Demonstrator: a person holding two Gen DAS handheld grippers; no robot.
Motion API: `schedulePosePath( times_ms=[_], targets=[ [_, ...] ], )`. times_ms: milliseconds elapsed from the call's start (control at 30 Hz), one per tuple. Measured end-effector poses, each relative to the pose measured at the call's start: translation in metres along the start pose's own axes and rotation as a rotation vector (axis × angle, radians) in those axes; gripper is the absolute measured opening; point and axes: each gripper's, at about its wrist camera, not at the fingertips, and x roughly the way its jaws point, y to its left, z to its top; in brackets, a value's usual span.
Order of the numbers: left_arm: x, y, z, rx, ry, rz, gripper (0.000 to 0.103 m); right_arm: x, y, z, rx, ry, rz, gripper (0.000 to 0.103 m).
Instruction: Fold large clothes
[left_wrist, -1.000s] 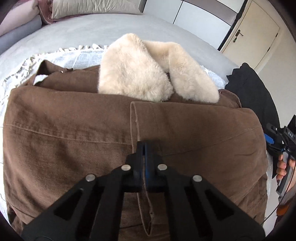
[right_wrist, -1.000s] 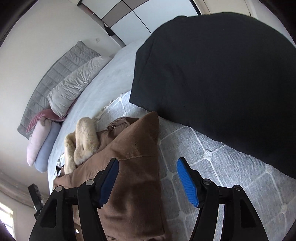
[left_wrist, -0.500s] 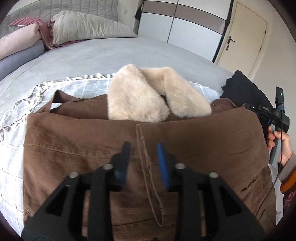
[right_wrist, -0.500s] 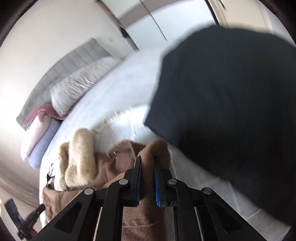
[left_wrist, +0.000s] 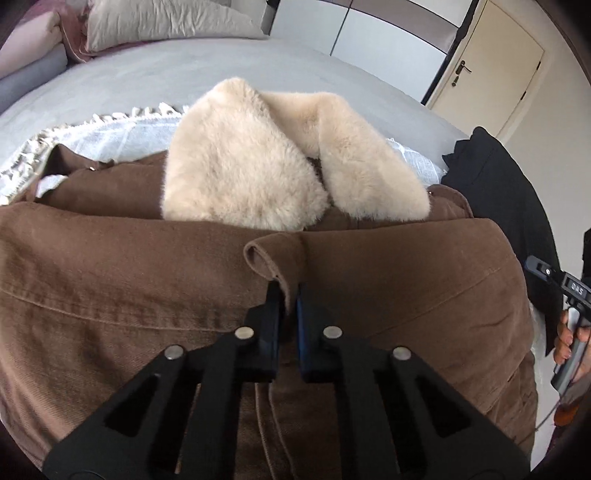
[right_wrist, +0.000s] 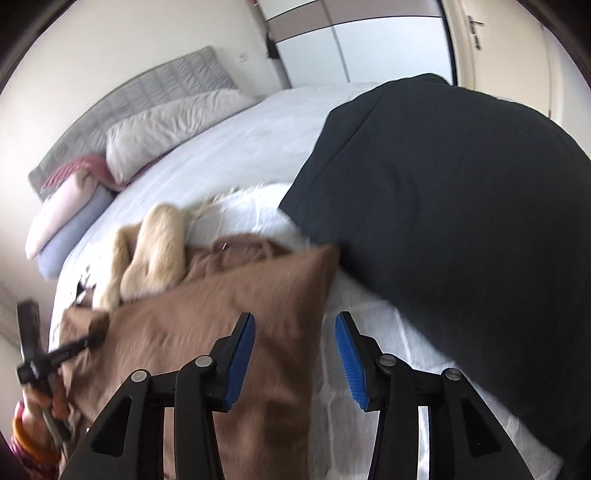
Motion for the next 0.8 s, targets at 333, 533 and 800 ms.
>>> schedulePosePath(
  times_ms=[333, 533, 800],
  targets=[
    [-0.025, -0.013, -0.006, 0.088, -0.094, 0.119, 0.038, -0.004, 0.01, -0.047, -0.101, 0.058, -0.039, 0.046],
    [-0.043, -0.032, -0.043, 0.174, -0.056, -0.128, 0.061, -0.019, 0.037, -0.055, -0.163, 0.018, -0.011, 0.046],
    [-0.058, -0.035, -0.069, 0.107, 0.049, -0.138, 0.072, -0.016, 0.025, -0.081, -0.101, 0.064, -0.072, 0.052]
  ],
)
